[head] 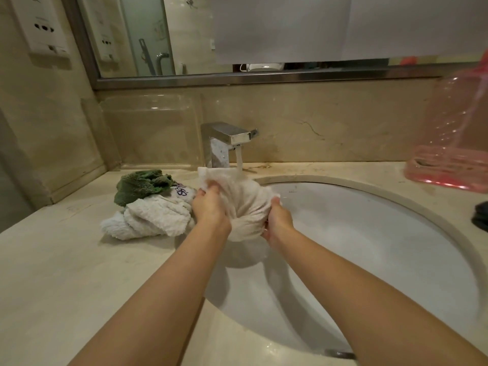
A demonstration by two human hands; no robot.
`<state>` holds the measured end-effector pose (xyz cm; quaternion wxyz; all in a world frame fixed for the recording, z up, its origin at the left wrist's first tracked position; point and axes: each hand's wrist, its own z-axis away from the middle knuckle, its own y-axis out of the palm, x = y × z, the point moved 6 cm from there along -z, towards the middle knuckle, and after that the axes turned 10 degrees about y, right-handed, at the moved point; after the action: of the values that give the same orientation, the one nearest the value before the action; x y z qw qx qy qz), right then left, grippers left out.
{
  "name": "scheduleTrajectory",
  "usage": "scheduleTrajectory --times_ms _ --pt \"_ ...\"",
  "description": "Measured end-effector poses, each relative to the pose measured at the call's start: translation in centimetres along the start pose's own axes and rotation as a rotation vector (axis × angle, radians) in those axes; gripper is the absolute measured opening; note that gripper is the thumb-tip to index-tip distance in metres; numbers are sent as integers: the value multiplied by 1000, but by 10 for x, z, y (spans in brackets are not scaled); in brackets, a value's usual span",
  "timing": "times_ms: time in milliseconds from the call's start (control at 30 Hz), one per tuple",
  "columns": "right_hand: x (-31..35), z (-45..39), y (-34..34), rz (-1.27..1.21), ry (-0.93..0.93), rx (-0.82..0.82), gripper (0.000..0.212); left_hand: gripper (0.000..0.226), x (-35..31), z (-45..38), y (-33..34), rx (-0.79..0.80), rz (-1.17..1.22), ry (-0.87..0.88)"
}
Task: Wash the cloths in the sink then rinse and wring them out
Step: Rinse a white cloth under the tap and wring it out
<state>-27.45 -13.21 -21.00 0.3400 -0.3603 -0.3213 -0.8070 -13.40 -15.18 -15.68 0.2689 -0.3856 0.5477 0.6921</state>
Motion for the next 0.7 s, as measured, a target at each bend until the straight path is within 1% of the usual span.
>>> scheduleTrajectory --times_ms 67,133,167,233,267,300,367,400,433,467,500,567,600,700 --pt "-5 -5 4 -66 37 57 61 13 -3 3 4 36 34 3" --pt "-8 -10 9 -40 23 81 65 17 -5 4 7 66 45 11" --pt "-7 -9 10 19 14 70 66 18 -6 4 8 75 54 16" --pt "-7 4 11 148 33 78 80 20 -6 3 9 91 62 32" --pt "-8 8 12 227 48 101 83 21 -6 2 10 101 63 44" --pt "-10 10 14 320 58 135 78 24 -7 1 10 110 63 54" --pt "-13 13 18 563 35 200 52 30 -7 -2 9 115 52 70" --pt "-13 14 18 679 -10 190 51 34 -7 -4 7 106 50 72" --pt "-11 12 17 757 -69 144 62 38 -8 -6 6 98 53 73" --pt "-8 9 17 774 -119 111 72 41 -8 -7 4 95 64 73" --pt "-6 8 18 739 -145 120 75 41 -9 -8 4 101 80 75" --pt "-2 10 22 566 -144 251 66 42 -11 -8 5 123 96 85" --pt "1 11 24 493 -126 330 59 42 -12 -6 7 136 91 94" --pt "9 10 23 350 -135 481 28 47 -14 -6 8 151 73 124"
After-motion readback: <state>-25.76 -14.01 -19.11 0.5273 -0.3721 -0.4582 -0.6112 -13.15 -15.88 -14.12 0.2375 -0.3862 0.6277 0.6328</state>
